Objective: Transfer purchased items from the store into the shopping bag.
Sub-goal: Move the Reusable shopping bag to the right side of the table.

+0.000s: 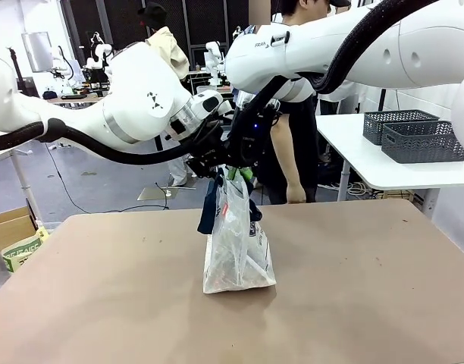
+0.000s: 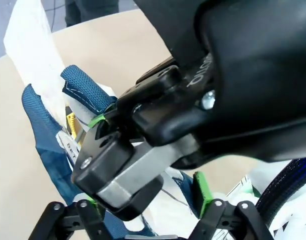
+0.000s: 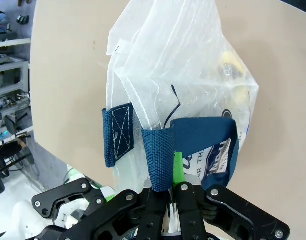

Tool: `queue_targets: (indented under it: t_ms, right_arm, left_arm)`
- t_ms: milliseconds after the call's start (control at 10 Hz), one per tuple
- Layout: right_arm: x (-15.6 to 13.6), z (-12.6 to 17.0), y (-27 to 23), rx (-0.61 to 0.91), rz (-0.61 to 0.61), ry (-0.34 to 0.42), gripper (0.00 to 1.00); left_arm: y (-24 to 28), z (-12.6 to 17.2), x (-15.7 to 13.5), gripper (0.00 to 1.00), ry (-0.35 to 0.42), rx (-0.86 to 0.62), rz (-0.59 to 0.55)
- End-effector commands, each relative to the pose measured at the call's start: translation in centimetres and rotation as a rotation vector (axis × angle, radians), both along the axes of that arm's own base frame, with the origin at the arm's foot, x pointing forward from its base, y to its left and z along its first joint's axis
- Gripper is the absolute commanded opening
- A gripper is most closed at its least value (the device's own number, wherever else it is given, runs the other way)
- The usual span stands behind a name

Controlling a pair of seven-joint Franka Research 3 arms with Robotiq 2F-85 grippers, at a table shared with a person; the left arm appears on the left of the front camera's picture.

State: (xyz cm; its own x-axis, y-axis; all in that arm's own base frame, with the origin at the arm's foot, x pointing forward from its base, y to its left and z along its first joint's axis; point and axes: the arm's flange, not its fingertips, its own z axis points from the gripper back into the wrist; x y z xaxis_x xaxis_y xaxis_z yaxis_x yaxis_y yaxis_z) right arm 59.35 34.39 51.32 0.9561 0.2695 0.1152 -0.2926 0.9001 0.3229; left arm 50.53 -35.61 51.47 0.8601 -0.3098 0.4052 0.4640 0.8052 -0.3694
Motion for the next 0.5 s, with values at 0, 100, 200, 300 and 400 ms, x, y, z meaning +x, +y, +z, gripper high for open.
queue_targets:
  t_ms: [0,100,200,300,400]
  right_arm:
    - [0.55,-0.37,-0.10,0.024,0.010,0.035,0.00]
    - [0.51,-0.40,-0.08,0.022,0.011,0.036,0.00]
    - [0.48,-0.40,-0.10,0.021,0.012,0.036,0.00]
    - [0.48,-0.44,-0.11,0.022,0.012,0.038,0.00]
    - [0.48,-0.48,-0.14,0.022,0.012,0.039,0.00]
  left_arm:
    - [0.19,0.58,0.35,0.42,0.010,0.029,0.029]
    - [0.41,0.56,0.40,0.23,0.010,0.025,0.038]
    - [0.50,0.50,0.48,0.03,0.012,0.026,0.040]
    - [0.54,0.50,0.47,0.00,0.020,0.031,0.047]
    - [0.62,0.60,0.29,0.00,0.028,0.051,0.068]
